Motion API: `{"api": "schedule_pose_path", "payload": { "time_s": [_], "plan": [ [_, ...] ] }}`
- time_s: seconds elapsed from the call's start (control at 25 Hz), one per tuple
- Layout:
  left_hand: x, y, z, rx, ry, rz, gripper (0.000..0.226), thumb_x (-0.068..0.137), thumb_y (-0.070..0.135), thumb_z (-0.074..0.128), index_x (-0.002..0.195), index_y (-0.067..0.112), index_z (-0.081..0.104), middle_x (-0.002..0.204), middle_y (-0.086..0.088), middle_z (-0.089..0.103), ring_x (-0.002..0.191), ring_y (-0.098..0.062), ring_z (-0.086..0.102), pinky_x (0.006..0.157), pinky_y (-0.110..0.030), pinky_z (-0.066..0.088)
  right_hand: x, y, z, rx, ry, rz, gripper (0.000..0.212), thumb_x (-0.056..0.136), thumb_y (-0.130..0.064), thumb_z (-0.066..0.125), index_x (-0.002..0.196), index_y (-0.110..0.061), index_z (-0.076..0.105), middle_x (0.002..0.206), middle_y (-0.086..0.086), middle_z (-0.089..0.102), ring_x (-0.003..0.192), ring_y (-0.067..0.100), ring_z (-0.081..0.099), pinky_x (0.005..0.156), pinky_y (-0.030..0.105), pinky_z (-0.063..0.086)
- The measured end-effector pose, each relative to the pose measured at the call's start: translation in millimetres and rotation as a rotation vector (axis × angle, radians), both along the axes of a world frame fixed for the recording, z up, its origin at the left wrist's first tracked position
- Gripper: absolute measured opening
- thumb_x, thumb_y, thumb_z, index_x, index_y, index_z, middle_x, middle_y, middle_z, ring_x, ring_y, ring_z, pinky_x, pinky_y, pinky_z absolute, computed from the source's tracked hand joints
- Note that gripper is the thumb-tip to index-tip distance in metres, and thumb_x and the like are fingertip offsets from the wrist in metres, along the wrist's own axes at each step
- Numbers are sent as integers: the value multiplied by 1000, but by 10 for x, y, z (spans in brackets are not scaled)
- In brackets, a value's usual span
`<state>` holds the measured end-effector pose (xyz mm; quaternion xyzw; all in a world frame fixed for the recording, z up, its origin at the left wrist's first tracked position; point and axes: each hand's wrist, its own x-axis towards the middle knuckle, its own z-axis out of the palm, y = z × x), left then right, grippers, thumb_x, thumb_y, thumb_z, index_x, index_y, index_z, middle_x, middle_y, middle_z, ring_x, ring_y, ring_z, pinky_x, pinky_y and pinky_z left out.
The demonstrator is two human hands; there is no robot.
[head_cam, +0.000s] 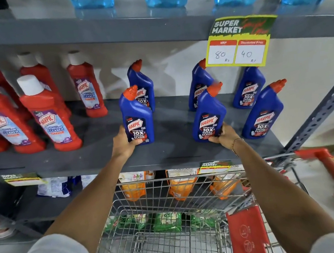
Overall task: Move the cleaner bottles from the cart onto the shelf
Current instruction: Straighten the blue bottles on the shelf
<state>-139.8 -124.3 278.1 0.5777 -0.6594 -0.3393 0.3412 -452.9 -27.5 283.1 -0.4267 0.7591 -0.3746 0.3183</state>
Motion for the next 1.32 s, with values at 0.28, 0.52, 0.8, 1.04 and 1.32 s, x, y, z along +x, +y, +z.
{"api": "schedule_pose_path", "payload": {
  "time_s": [0.28, 0.52, 0.8, 1.04, 1.32],
  "plan": [
    [4, -36, 9, 32, -1, 0, 60, 69, 13, 78, 119, 6, 46, 119, -16, 64, 109, -31, 60, 92, -34, 43, -25, -12, -28, -20, -19, 10, 60, 67, 7, 75, 119, -10, 51, 121, 14, 62, 112, 28, 57, 104, 47, 43],
    [19, -47, -8, 48, 12, -27, 61, 71, 12, 76, 122, 8, 44, 121, -14, 63, 111, -30, 59, 93, -34, 42, -63, -44, -77, 14, -29, 8, 53, 68, 2, 76, 113, -14, 53, 119, 12, 64, 112, 28, 58, 105, 48, 42],
    [38, -71, -63, 65, 36, -47, 61, 72, 14, 74, 125, 11, 42, 122, -13, 63, 111, -29, 59, 100, -41, 44, -63, -43, -74, 10, -24, 11, 58, 68, 4, 75, 119, -10, 51, 119, 13, 64, 112, 28, 57, 104, 48, 43],
    [31, -81, -95, 60, 40, -29, 61, 72, 14, 75, 124, 13, 43, 122, -12, 63, 112, -29, 59, 102, -42, 44, -67, -40, -69, 15, -39, 14, 57, 69, 4, 74, 119, -11, 51, 121, 13, 63, 114, 28, 57, 105, 48, 42],
    [5, -70, -84, 50, 36, -23, 58, 74, 13, 73, 123, 9, 43, 122, -13, 62, 112, -30, 58, 97, -39, 43, 8, 30, -17, -27, -131, 22, 56, 72, 10, 69, 122, -6, 48, 119, 12, 61, 112, 24, 55, 95, 36, 45]
  ]
}}
